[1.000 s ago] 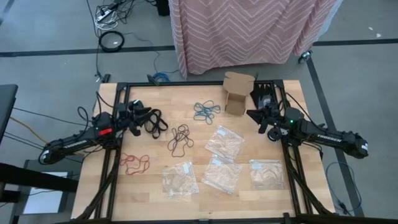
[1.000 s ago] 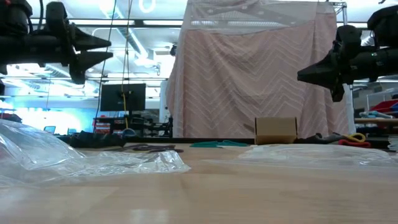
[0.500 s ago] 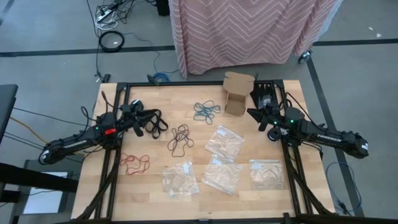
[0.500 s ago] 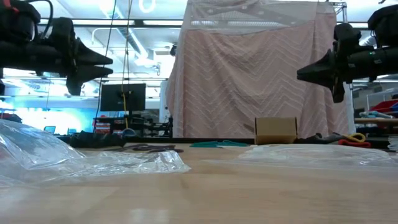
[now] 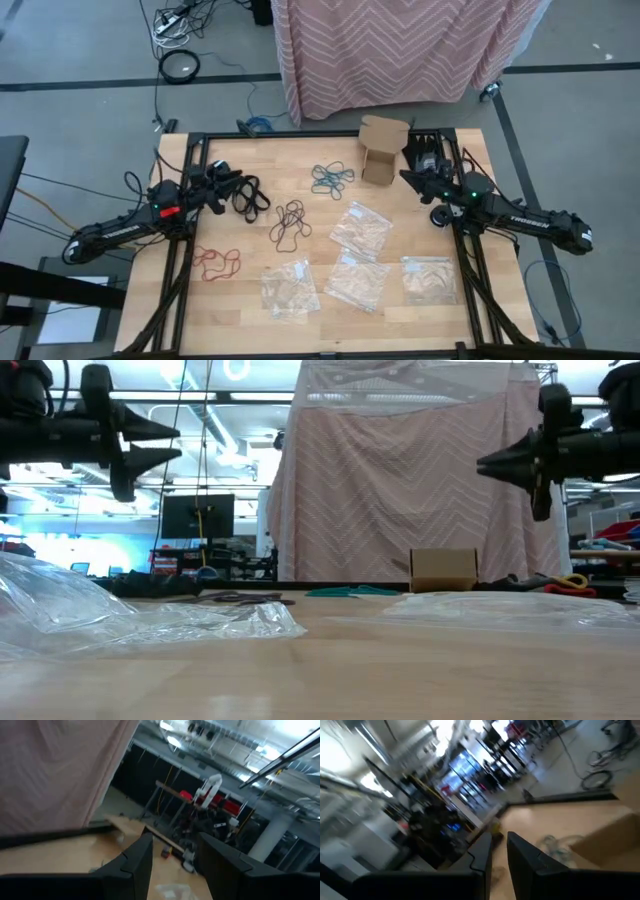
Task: Sort rubber bands
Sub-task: Open the top transparent zip bag
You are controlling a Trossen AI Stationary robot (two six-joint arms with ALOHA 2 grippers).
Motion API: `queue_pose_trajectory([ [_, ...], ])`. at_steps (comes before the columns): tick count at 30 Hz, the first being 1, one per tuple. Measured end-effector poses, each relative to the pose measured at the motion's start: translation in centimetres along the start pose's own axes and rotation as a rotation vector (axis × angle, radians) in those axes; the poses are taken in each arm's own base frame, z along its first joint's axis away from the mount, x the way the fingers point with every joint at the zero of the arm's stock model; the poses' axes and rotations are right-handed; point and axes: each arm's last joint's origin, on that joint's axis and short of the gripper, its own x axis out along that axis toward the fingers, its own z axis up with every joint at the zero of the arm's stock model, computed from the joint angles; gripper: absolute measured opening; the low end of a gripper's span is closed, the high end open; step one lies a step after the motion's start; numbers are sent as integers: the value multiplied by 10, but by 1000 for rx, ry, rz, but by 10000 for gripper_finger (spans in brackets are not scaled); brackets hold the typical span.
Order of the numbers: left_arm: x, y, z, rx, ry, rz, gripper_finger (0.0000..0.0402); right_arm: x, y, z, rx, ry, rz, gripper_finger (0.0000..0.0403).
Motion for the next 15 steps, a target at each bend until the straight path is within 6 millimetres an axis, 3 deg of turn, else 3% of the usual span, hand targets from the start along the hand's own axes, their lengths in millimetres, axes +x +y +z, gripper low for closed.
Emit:
queue_pose_trajectory([
  [10, 0, -4, 6, -211, -23, -63, 163, -3, 19, 23, 134, -241, 147, 50],
  [15, 0, -24, 37, -202, -21, -82, 163, -1, 55, 55, 72, -142, 213, 50],
])
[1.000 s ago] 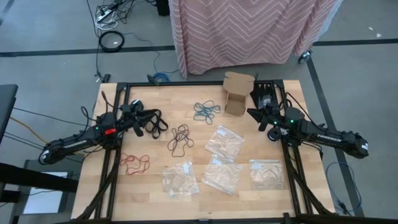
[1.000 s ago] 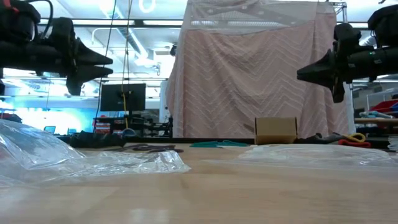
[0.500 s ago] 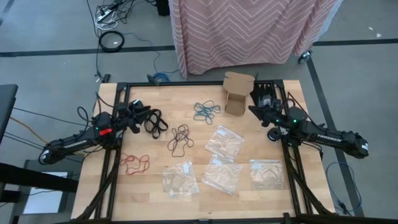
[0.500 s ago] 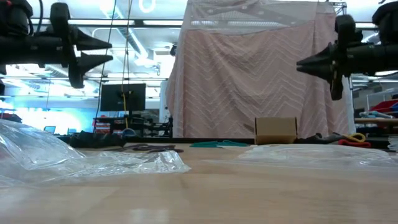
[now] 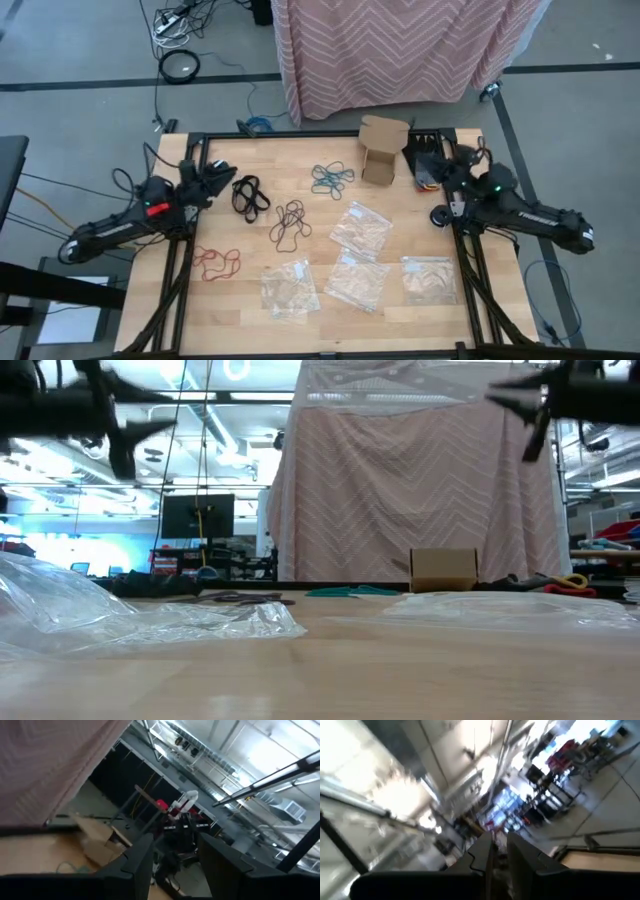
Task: Sort rubber bands
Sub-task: Open the top transparent zip bag
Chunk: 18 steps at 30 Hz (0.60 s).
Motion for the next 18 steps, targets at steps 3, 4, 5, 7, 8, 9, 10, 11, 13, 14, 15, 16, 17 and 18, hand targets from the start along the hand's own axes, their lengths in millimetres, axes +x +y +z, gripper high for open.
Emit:
queue_pose_trajectory([
  [3, 5, -26, 29, 77, -13, -11, 163, 14, 29, 24, -83, 92, -20, 50],
  [4, 7, -36, 39, 106, -14, -12, 163, 19, 40, 33, -112, 117, -20, 50],
  [5, 10, -45, 50, 138, -11, -9, 163, 25, 51, 42, -141, 140, -15, 50],
  [7, 17, -63, 70, 195, 1, 1, 163, 38, 72, 60, -195, 180, 8, 49],
  [8, 21, -72, 80, 218, 12, 8, 163, 45, 81, 67, -220, 205, 20, 49],
  [9, 26, -81, 89, 240, 21, 14, 163, 52, 90, 74, -243, 223, 37, 49],
  [10, 32, -89, 98, 261, 35, 24, 163, 60, 99, 81, -262, 243, 50, 49],
  [11, 37, -97, 106, 283, 51, 32, 163, 67, 106, 86, -280, 266, 62, 49],
  [13, 49, -110, 120, 316, 97, 50, 163, 82, 119, 96, -300, 305, 89, 49],
  [14, 55, -116, 125, 336, 125, 58, 163, 89, 124, 99, -306, 328, 100, 49],
  [15, 61, -120, 130, 351, 157, 70, 163, 96, 128, 102, -307, 350, 105, 49],
  [16, 68, -124, 134, 365, 196, 89, 163, 102, 131, 105, -304, 372, 105, 49],
  [17, 74, -127, 137, 379, 235, 110, 163, 108, 133, 106, -298, 395, 100, 49],
  [18, 79, -129, 139, 389, 275, 132, 163, 114, 135, 107, -293, 417, 96, 49],
])
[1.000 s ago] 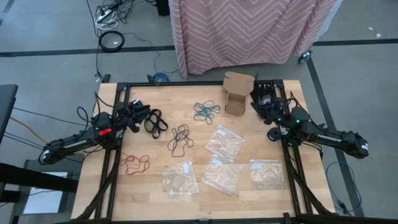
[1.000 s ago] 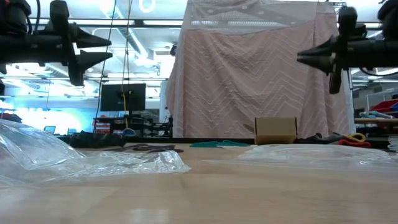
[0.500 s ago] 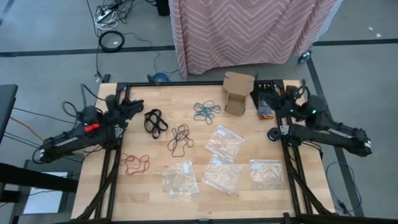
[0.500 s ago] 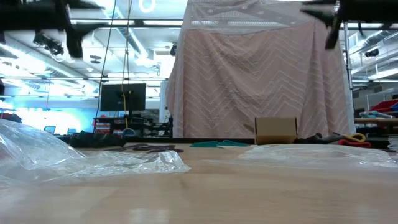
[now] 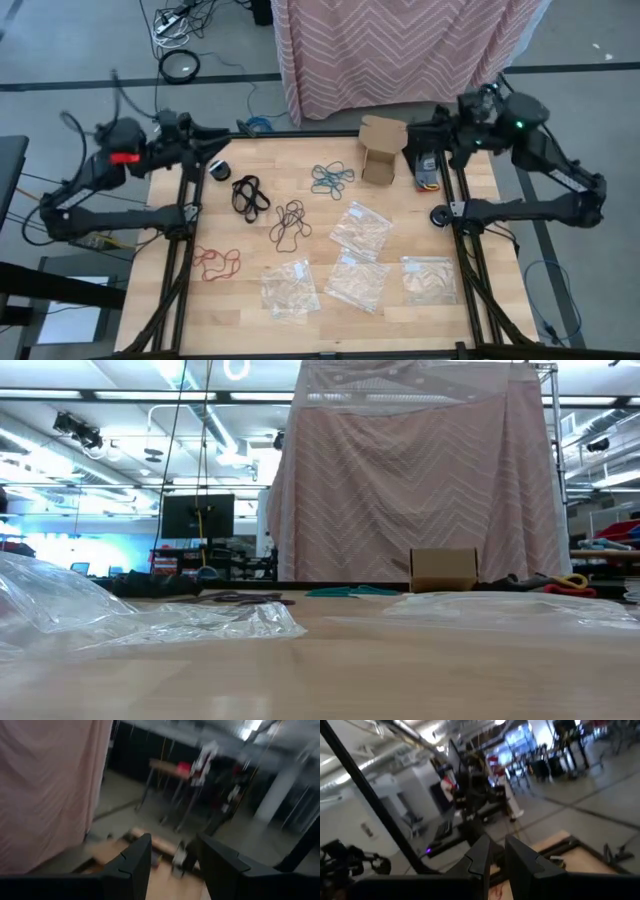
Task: Sort rubber bands
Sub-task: Open the top transparent zip bag
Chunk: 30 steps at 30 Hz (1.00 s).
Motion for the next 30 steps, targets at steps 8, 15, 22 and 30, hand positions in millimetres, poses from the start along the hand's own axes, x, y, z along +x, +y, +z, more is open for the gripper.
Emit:
queue_pose_trajectory([
  [8, 43, -4, 3, 24, 299, 8, 163, 39, -13, -2, 39, 162, -22, 48],
  [15, 66, -3, -10, 46, 420, -61, 163, 45, -37, -42, 44, 502, -278, 45],
  [22, 74, -1, -29, -7, 637, -131, 163, 62, -49, -102, 145, 686, -298, 38],
  [30, 83, 2, -60, -76, 775, -209, 163, 100, -48, -187, 354, 687, -78, 37],
])
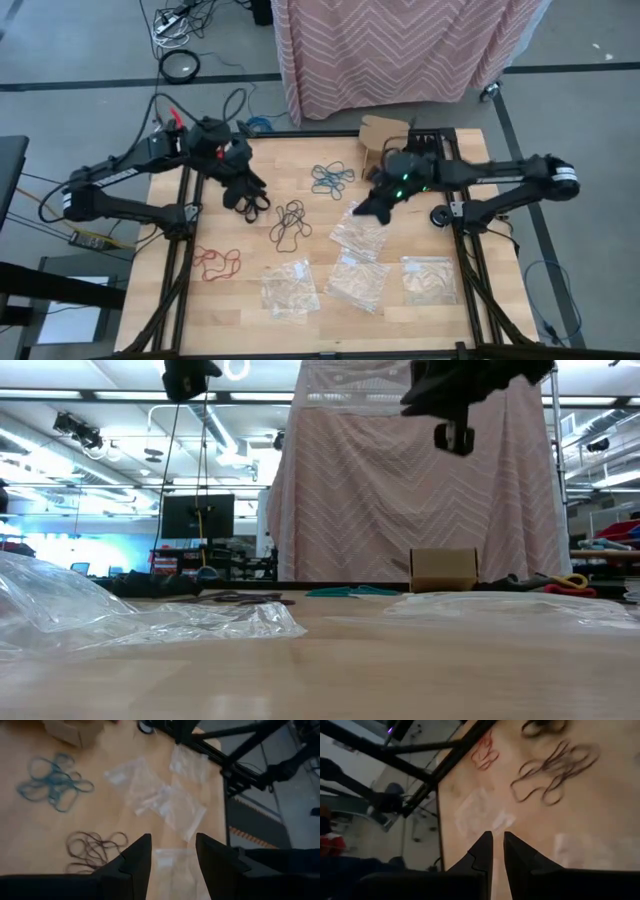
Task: Sort rubber bands
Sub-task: Open the top transparent zip bag
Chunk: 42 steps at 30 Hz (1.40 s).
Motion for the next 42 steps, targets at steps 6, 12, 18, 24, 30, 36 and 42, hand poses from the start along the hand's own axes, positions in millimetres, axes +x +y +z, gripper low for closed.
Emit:
queue_pose_trajectory([
  [6, 18, 3, -12, -39, 36, -25, 163, 41, -9, -27, 48, 55, -39, 36],
  [12, 40, 5, -24, -60, 52, -99, 163, 86, -4, -46, 73, 120, 63, 36],
  [18, 61, 11, -47, -100, 150, -143, 163, 121, -5, -61, 128, 113, 142, 36],
  [24, 84, 18, -79, -136, 256, -161, 163, 130, -8, -62, 151, 71, 151, 36],
  [30, 106, 24, -115, -264, 373, -242, 163, 128, -7, -57, 145, 24, 135, 36],
  [36, 123, 27, -140, -367, 359, -311, 163, 128, -9, -58, 150, 24, 113, 36],
  [42, 139, 28, -146, -398, 234, -346, 163, 128, -13, -60, 145, 23, 57, 36],
])
